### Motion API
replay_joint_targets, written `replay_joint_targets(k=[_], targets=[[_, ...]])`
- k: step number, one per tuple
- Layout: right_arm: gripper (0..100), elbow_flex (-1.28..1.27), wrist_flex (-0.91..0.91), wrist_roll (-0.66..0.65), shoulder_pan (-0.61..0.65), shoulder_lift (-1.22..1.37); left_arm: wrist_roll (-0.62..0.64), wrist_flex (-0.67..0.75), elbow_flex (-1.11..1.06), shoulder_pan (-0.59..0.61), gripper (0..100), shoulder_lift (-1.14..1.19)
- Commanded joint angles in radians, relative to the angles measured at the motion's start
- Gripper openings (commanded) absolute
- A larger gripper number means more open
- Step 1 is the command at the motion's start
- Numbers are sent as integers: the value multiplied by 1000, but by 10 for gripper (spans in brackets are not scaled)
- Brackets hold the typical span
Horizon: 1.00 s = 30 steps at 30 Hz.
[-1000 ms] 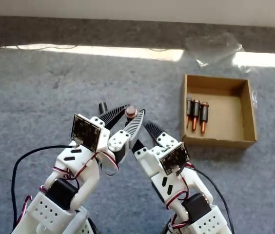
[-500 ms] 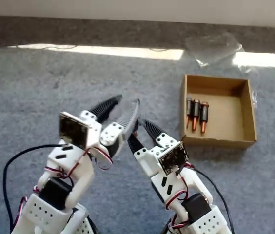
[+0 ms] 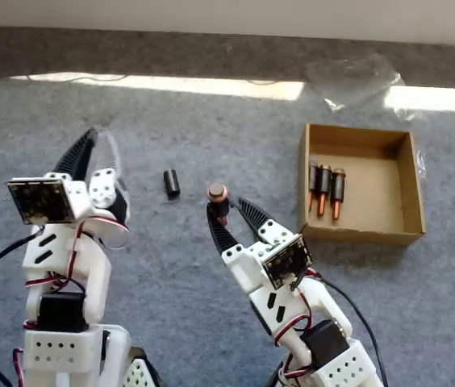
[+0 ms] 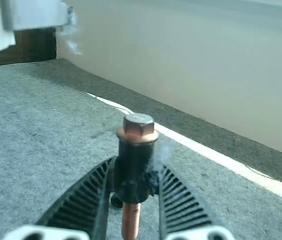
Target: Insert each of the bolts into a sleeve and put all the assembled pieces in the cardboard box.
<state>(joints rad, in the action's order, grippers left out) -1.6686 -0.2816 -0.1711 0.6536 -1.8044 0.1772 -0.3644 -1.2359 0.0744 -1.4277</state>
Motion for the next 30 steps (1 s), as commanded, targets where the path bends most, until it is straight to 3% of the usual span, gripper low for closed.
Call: replay_joint_targets(k=[1,7,10,15,25,30], targets=[[5,-134,7,-11,5,-18,6,-44,18,41,27,-16],[5,-130,7,-5,-108,-22,5,-192,10,42,6,-125],[5,-128,7,-5,-111,-22,-77,-273,-7,33,5,-251],[5,-117,4,-8,-114,-13,-138,-290,-111,8,5,-420],[5,337,-429,-5,-332,1,-140,-288,-294,7,7,-389],[5,535,-498,-9,-429,223,-143,-287,-420,13,9,-389]])
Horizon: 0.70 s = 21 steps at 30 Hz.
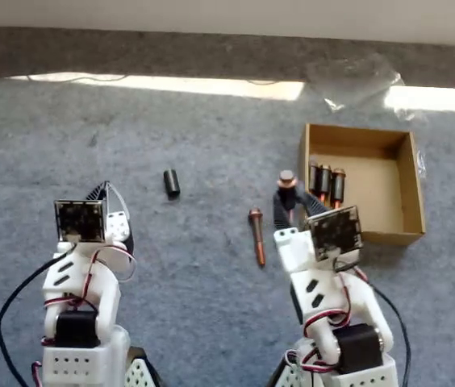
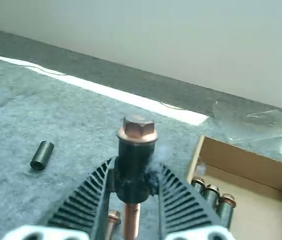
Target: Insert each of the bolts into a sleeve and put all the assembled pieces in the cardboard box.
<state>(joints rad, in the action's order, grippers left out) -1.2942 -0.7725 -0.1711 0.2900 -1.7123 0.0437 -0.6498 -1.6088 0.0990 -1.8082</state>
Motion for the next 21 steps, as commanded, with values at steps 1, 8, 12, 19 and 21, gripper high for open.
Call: replay_joint_targets(k=[1,8,12,19,21], targets=[[5,202,-7,-11,-90,206,-9,-2,-65,-15,10,-8],[5,501,-7,-12,-257,763,-9,-6,-88,-12,9,-8],[5,644,-5,-14,-343,1046,-9,-6,-88,-12,8,-7],[5,894,-8,-14,-444,1460,-9,-6,-88,-12,7,-7],[5,951,-8,-14,-460,1566,-9,-6,-88,-12,7,-7]])
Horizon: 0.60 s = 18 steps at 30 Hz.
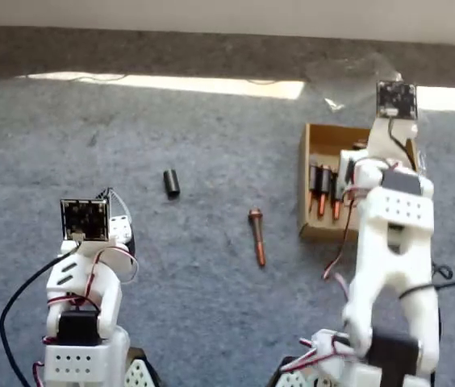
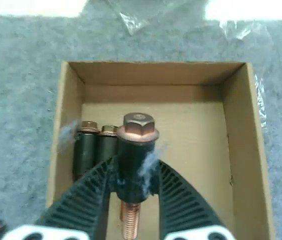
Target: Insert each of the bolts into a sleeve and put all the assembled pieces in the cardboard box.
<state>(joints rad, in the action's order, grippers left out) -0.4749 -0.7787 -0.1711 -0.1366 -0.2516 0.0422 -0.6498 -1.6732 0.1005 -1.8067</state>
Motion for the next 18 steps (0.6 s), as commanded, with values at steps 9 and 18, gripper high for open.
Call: replay_joint_targets(k=[9,18], targets=[[5,386,-97,-14,-61,447,-8,-6,-24,-13,7,-7],[8,562,-216,-15,-48,613,-8,-6,-24,-13,8,-7]])
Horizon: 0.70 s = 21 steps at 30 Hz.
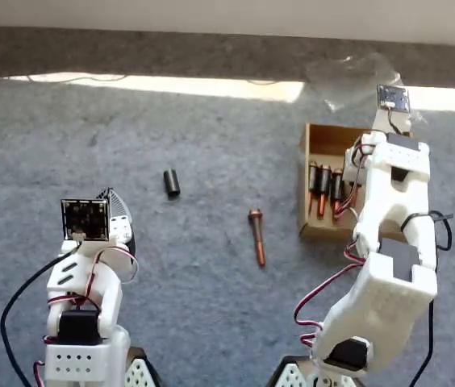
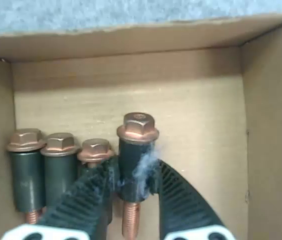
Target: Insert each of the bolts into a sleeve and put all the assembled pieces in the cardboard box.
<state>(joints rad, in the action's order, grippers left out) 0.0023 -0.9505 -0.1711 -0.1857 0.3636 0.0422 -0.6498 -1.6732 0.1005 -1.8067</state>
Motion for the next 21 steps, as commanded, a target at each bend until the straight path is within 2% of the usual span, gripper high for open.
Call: replay_joint_targets(k=[1,6,11,21], targets=[[16,99,-64,-23,8,10,-8,-6,-24,-13,8,-7],[123,143,-147,-83,53,39,-8,-6,-24,-13,8,-7],[127,170,-170,-78,81,-7,-8,-6,-24,-13,8,-5],[127,199,-394,-75,237,-274,-8,-6,-24,-13,9,-5]])
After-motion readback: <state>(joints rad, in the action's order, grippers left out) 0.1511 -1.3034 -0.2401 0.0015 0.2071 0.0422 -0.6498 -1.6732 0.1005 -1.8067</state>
